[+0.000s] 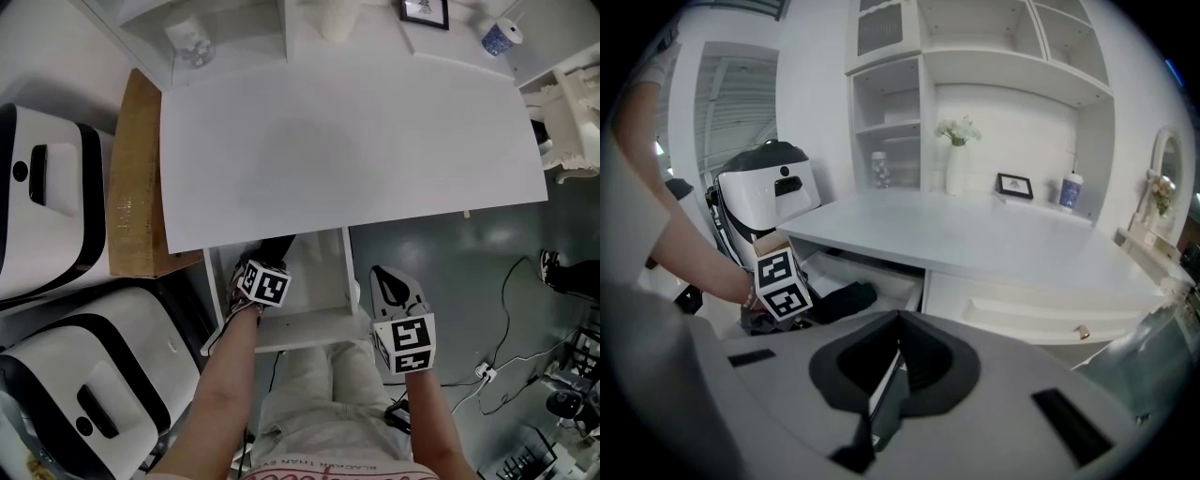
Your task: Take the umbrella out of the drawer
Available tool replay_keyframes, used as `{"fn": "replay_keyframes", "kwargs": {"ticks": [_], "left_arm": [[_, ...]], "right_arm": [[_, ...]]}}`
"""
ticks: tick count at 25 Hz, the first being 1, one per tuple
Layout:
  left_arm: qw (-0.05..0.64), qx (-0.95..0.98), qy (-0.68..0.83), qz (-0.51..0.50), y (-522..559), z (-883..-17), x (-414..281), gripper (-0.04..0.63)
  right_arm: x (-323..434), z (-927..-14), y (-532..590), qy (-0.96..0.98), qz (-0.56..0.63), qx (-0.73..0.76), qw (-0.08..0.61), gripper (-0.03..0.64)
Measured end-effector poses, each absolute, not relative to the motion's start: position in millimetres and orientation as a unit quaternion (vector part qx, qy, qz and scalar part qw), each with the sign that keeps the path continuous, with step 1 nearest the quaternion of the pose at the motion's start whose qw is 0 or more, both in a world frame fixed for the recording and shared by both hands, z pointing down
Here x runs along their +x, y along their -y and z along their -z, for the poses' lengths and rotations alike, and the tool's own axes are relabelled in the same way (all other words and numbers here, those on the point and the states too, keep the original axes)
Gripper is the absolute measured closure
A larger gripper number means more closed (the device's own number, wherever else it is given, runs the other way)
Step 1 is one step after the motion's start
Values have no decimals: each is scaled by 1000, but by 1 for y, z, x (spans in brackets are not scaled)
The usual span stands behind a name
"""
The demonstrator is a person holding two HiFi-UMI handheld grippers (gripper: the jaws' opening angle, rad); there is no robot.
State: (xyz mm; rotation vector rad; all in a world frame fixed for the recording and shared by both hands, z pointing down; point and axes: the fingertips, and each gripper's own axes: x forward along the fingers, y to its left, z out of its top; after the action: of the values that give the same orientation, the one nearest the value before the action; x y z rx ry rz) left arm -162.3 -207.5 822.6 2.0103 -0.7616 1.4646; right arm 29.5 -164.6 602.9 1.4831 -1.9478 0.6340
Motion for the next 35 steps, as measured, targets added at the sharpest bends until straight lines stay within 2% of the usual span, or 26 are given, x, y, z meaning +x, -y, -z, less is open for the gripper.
{"fn": "replay_keyframes", "kwargs": {"ticks": [8, 17, 35], "left_arm": [[272, 742, 266, -552, 199, -822, -160, 336], [228, 754, 233, -570, 183, -808, -150, 336], [192, 778, 218, -557, 165, -745, -137, 336]], "right_arm": [[31, -597, 160, 742, -233, 554, 298, 609], [39, -585, 155, 751, -217, 549, 295, 609], [40, -522, 164, 785, -167, 537, 260, 609]]}}
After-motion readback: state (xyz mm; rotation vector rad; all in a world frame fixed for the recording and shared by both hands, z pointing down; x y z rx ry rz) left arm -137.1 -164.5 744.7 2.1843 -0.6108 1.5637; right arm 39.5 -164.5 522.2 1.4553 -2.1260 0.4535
